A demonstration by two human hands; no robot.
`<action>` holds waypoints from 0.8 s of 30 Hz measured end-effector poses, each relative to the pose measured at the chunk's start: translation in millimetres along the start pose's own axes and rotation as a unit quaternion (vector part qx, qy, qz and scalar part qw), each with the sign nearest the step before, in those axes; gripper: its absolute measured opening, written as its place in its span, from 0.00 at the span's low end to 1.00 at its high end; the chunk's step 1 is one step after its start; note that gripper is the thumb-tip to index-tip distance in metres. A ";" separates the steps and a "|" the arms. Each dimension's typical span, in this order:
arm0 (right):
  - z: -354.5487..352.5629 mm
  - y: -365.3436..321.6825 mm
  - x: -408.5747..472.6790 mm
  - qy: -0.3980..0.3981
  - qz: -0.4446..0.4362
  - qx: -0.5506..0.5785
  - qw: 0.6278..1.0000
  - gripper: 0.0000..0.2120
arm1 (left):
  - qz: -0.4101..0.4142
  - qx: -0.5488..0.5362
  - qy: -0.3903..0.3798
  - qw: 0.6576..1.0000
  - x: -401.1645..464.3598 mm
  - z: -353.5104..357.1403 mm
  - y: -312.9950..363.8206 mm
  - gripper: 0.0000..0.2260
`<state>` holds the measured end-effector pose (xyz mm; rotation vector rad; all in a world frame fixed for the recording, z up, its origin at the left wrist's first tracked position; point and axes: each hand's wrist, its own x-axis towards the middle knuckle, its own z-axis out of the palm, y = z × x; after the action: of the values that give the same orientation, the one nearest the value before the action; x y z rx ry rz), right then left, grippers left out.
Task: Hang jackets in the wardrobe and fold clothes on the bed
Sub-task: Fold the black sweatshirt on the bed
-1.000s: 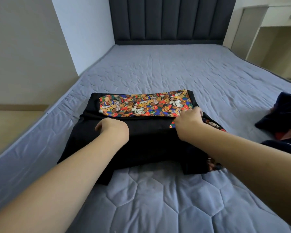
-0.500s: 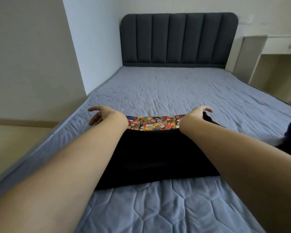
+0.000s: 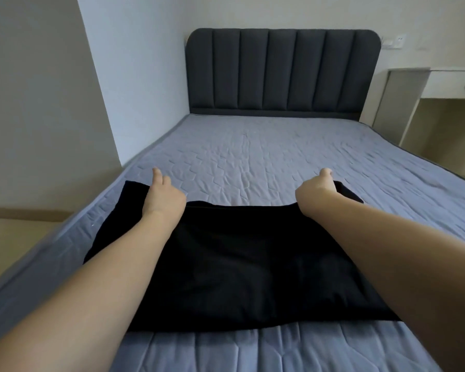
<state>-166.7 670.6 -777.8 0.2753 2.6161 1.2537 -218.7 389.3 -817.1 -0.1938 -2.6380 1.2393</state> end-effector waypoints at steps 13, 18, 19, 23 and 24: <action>132.1 -34.7 111.4 -0.030 -0.007 0.606 0.795 0.09 | -0.133 -0.394 0.020 0.909 52.7 114.3 96.5 0.15; 133.1 -36.9 128.7 0.053 0.017 0.537 0.842 0.19 | -0.163 -0.394 0.073 0.902 63.4 107.5 80.5 0.11; 133.9 -39.4 132.2 0.071 0.035 0.495 0.865 0.19 | -0.172 -0.395 0.071 0.900 68.9 106.3 76.4 0.11; 143.4 -58.7 143.7 0.074 0.071 0.396 0.912 0.22 | -0.151 -0.391 -0.018 0.908 87.1 111.3 76.5 0.15; 149.2 -65.2 145.3 0.079 0.081 0.392 0.913 0.24 | -0.139 -0.392 -0.038 0.909 88.6 115.9 81.4 0.16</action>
<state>-268.1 779.3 -937.5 0.5421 3.1673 0.1857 -331.6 373.7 -939.2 0.1123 -2.9415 0.0556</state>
